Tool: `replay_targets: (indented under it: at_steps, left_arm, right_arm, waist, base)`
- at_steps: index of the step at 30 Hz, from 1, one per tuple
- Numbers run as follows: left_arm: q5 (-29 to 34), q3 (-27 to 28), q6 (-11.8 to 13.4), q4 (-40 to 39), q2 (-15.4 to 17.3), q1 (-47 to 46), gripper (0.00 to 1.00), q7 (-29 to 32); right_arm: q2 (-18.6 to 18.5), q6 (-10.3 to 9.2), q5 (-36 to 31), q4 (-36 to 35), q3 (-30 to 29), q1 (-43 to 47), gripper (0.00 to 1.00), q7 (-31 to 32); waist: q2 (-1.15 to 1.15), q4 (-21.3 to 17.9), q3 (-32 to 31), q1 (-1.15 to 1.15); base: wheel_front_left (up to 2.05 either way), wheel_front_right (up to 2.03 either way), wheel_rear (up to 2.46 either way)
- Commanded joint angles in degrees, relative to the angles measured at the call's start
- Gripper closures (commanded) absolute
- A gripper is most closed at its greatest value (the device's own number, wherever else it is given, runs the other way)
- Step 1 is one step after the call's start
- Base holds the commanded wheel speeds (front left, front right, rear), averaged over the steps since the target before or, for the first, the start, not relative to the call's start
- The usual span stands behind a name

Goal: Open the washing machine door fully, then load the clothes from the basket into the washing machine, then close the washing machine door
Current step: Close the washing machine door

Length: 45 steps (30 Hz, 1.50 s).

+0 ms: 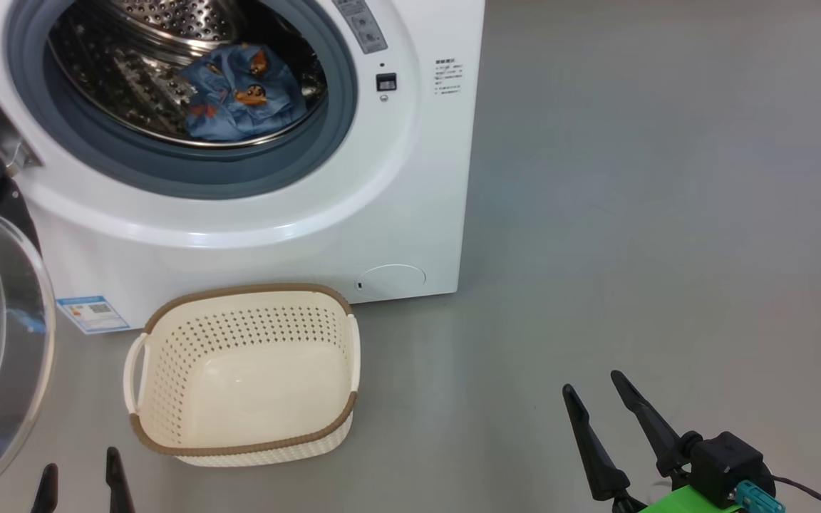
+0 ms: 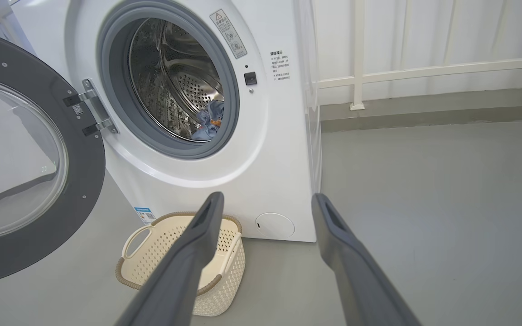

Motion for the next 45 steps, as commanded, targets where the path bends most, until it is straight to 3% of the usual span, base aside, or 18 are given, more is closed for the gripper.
replay_targets:
  at_steps: [1, 13, 30, 45]
  left_arm:
    - [1.0, 2.2, -0.1, -1.5, -0.1, -1.8, 0.00, -0.8]
    - [1.5, 2.6, -0.3, -1.6, -1.3, -1.1, 0.00, -0.8]
    - [1.5, 2.6, -0.8, -1.3, -2.3, 0.3, 0.00, -0.8]
    - [1.3, 2.7, -1.0, -1.2, -2.9, 0.6, 0.00, -0.8]
  right_arm:
    - [-0.4, 0.08, -0.3, -1.6, 1.7, 0.0, 0.00, -0.3]
    - [-0.6, 0.08, -0.3, -1.3, 1.8, 0.4, 0.00, -0.3]
    - [-1.0, 0.08, 0.1, -0.6, 2.8, 0.7, 0.00, -0.3]
    - [-1.2, 0.08, -0.2, -0.3, 3.2, 0.6, 0.00, -0.3]
  waist:
    - [0.00, 0.3, 0.0, 0.00]
    - [0.00, 5.5, -1.3, 0.00]
    - [0.00, 18.3, -2.4, 0.00]
    - [0.00, 24.3, -2.6, 0.00]
  base:
    - [0.00, 0.00, 0.00]
    - [0.00, 0.00, 0.00]
    - [0.00, 0.00, 0.00]
    - [0.00, 0.00, 0.00]
